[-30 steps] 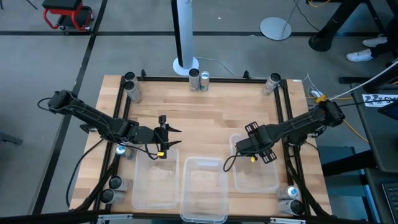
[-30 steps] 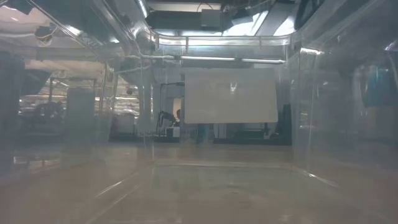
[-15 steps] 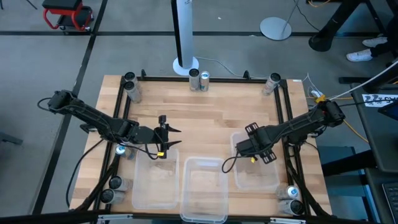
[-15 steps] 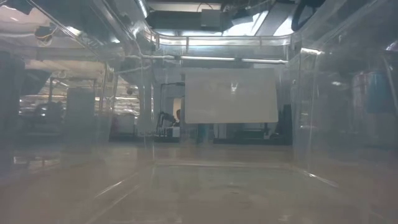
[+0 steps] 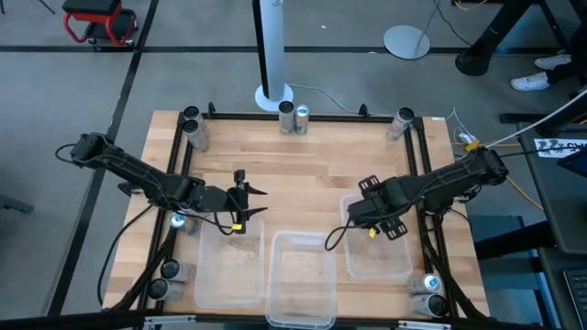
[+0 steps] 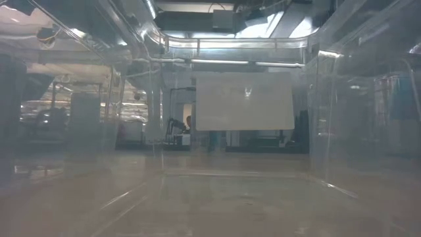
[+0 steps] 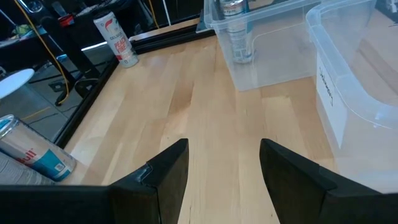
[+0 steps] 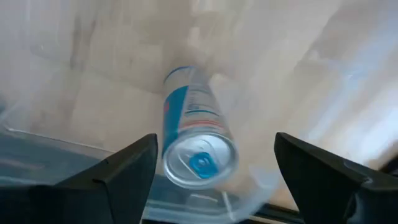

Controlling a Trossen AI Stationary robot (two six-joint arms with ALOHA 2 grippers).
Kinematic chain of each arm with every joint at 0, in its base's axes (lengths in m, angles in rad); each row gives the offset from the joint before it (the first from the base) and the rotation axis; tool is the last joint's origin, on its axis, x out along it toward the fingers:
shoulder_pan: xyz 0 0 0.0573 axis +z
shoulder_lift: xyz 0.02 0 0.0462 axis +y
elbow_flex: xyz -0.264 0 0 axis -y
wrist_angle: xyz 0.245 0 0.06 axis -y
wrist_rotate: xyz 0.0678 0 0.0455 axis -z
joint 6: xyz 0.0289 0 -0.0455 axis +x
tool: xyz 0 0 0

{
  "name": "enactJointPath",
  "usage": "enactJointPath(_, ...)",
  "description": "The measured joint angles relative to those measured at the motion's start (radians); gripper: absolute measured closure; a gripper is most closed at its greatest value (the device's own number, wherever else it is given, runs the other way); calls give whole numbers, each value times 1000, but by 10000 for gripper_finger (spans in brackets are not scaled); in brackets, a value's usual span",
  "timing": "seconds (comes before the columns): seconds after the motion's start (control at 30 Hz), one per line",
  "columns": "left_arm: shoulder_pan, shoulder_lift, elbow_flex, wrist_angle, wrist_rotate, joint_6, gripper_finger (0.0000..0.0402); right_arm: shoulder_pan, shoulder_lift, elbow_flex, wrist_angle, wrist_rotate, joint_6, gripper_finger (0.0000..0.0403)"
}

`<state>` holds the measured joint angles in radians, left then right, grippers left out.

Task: Sort soda cans
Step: Put the top blue soda can into the right transparent bin

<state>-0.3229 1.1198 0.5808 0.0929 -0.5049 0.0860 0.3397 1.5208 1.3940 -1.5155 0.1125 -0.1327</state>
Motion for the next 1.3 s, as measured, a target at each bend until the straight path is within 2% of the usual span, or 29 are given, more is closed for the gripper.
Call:
enactJointPath(0.27,0,0,0,0,0,0,213,-30,0,164,-18,200,-87,82)
enactJointPath(0.43,0,0,0,0,0,0,213,-62,0,176,28,336,-201,82)
enactJointPath(0.63,1,0,0,0,0,0,213,-100,0,169,116,439,-341,82)
enactJointPath(1.0,43,0,0,-4,0,-34,185,-183,0,168,217,505,-487,82)
enactJointPath(1.3,55,0,0,2,0,-32,184,-306,0,168,384,499,-660,82)
